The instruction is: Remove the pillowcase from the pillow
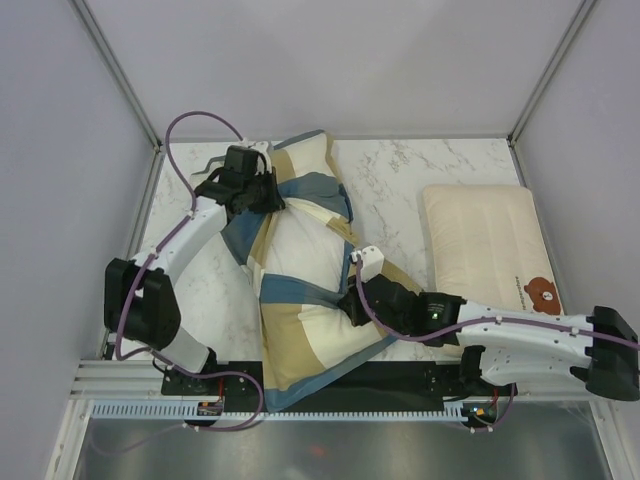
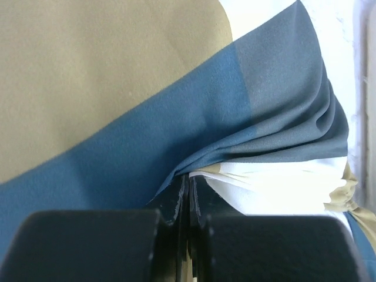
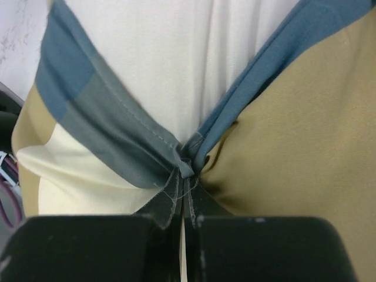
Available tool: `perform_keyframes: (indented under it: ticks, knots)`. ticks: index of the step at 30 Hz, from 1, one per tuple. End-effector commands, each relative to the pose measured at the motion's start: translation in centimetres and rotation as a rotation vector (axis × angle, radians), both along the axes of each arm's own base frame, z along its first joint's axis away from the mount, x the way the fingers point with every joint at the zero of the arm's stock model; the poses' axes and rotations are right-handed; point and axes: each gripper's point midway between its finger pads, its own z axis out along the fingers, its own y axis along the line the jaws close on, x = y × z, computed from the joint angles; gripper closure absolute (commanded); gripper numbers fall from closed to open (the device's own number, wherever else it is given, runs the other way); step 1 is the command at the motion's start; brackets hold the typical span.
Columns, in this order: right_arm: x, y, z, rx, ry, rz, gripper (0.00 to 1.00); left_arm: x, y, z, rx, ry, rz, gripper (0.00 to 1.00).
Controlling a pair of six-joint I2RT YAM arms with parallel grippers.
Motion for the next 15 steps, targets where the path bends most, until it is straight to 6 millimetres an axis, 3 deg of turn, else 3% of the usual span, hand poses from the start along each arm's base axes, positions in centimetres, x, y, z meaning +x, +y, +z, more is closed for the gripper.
perform_keyframes:
  ticks: [1, 5, 6, 7, 12, 14, 15]
  knots:
    - [-1.2, -1.1, -7.0, -0.147, 0.124, 0.007, 1.00, 1.7, 6.6, 1.0, 0.133, -0.152, 0.232, 0.98]
    - [1.9, -0.8, -9.1, -0.142, 0.131, -0.049, 1.00, -1.3, 7.2, 0.1, 0.128, -0.125, 0.223, 0.98]
    - [3.5, -1.1, -9.6, -0.145, 0.132, -0.087, 1.00, -1.9, 7.2, 0.0, 0.125, -0.123, 0.222, 0.98]
    - [4.2, -1.2, -9.8, -0.149, 0.128, -0.096, 1.00, -3.0, 7.5, -1.0, 0.132, -0.098, 0.221, 0.98]
    - [7.9, -1.6, -10.0, -0.183, 0.075, -0.142, 1.00, -6.1, 7.5, 0.7, 0.110, -0.145, 0.194, 0.98]
    - [8.2, -1.2, -9.9, -0.191, 0.062, -0.125, 1.00, -7.2, 6.3, 1.3, 0.116, -0.179, 0.126, 0.97]
    - [8.4, -0.7, -9.8, -0.184, 0.063, -0.118, 1.00, -7.7, 5.8, 2.6, 0.108, -0.222, 0.102, 0.89]
